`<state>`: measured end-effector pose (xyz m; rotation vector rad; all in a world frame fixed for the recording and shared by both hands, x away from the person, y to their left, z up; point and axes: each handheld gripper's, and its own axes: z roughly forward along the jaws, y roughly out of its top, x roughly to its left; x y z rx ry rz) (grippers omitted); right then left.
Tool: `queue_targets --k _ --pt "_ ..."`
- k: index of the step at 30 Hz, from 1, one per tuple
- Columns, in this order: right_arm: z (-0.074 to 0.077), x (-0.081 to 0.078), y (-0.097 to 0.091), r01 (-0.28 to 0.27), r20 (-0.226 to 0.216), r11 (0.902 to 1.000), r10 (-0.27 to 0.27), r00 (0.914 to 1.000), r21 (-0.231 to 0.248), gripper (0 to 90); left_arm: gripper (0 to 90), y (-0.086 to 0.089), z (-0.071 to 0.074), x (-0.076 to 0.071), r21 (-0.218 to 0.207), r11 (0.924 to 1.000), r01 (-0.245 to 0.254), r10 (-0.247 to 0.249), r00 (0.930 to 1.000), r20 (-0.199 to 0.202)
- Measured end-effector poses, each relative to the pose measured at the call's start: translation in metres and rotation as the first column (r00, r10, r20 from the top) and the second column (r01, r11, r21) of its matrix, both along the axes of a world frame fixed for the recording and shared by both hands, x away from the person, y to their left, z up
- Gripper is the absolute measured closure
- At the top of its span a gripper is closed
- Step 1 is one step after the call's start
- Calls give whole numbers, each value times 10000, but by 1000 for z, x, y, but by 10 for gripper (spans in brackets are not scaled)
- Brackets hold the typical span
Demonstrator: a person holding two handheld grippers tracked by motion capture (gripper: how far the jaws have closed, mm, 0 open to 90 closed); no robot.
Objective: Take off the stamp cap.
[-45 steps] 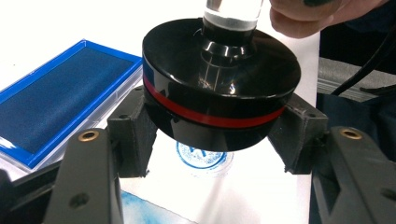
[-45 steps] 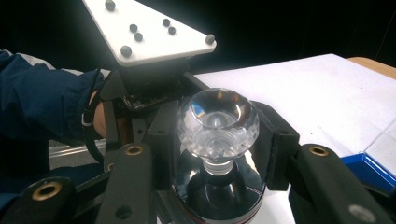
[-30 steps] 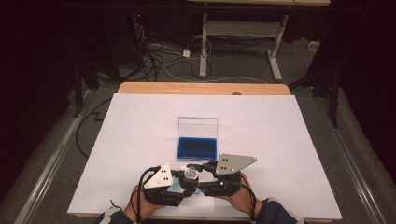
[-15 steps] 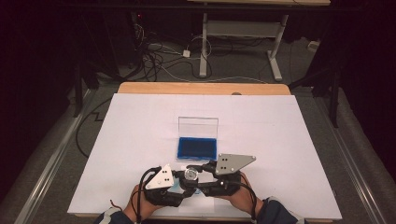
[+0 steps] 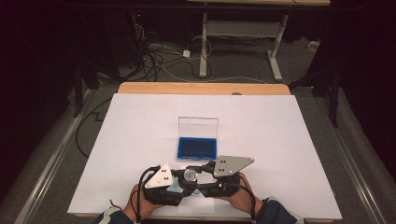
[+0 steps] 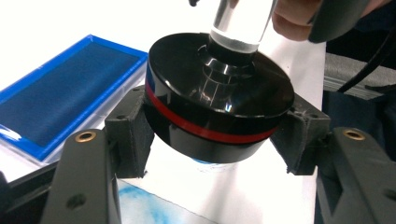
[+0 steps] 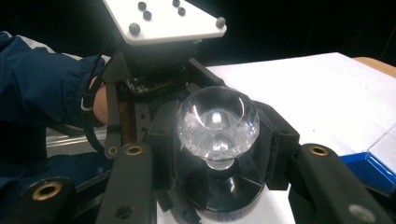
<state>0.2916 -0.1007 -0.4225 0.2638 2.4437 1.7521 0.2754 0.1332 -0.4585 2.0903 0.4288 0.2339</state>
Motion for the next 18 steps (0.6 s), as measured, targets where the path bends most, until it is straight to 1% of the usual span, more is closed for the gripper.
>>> queue_targets --k 4,8,13,18 --pt "0 1 -1 47 -89 9999 -46 10000 103 568 350 0 0 0 -66 10000 21 -21 10000 -42" --pt "0 -1 -1 64 -4 9999 -64 10000 145 568 350 0 0 -1 -63 9999 82 -82 10000 -1" --pt "1 0 -1 57 -55 9997 -55 10000 239 568 352 -1 -1 -1 -129 9998 124 -124 9999 -9" --pt "1 0 -2 80 -95 9994 -77 9999 347 568 352 -2 -2 -1 -100 9999 96 -96 10000 8"
